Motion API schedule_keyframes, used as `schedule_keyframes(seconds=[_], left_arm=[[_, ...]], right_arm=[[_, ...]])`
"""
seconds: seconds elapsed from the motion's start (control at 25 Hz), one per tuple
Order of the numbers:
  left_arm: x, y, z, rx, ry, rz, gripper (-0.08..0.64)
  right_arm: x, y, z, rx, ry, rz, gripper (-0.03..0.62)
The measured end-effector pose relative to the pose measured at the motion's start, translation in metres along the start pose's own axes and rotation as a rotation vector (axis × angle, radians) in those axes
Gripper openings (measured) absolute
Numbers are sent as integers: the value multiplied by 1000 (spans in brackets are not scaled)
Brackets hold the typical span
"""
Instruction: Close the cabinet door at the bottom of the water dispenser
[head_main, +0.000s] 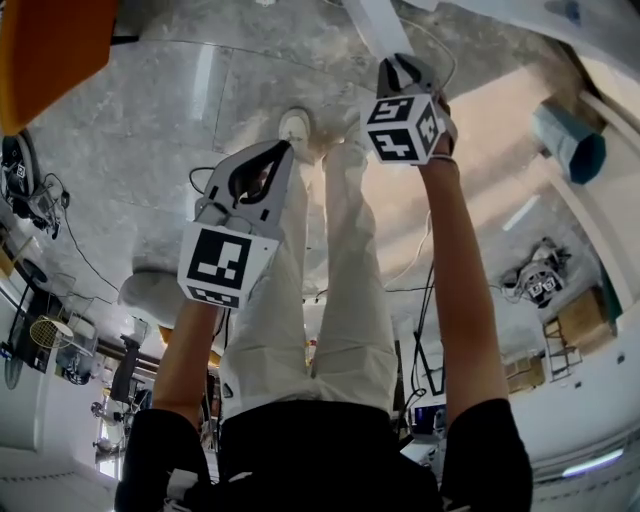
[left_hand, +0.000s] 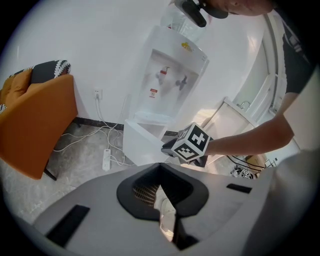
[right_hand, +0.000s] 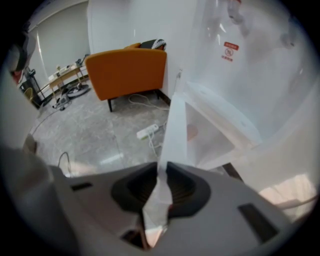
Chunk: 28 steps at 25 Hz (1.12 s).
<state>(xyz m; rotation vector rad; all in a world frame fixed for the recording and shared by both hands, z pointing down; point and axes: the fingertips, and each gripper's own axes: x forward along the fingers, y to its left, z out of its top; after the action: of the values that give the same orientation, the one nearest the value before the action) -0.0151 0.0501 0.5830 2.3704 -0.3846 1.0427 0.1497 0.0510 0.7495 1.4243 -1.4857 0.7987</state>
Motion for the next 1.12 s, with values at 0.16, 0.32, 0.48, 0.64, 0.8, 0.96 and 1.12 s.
schedule_keyframes(seconds=[0.16, 0.32, 0.48, 0.64, 0.8, 0.96, 1.12], left_arm=[[10, -7, 7, 12, 5, -12, 8], [19, -14, 14, 28, 9, -24, 8], [27, -18, 19, 41, 21, -32, 8], [32, -21, 23, 58, 23, -25, 8], [37, -24, 28, 74, 20, -25, 8], [42, -28, 34, 92, 16, -27, 8], [48, -32, 39, 95, 10, -20, 8]], right_arm=[[1, -15, -3, 16, -2, -16, 83], [1, -33, -6, 45, -14, -33, 81], [3, -46, -9, 47, -16, -34, 81], [4, -59, -11, 56, -23, -41, 81], [5, -70, -9, 66, -26, -47, 81], [6, -77, -8, 78, -18, -55, 83], [8, -84, -9, 111, -19, -60, 83]])
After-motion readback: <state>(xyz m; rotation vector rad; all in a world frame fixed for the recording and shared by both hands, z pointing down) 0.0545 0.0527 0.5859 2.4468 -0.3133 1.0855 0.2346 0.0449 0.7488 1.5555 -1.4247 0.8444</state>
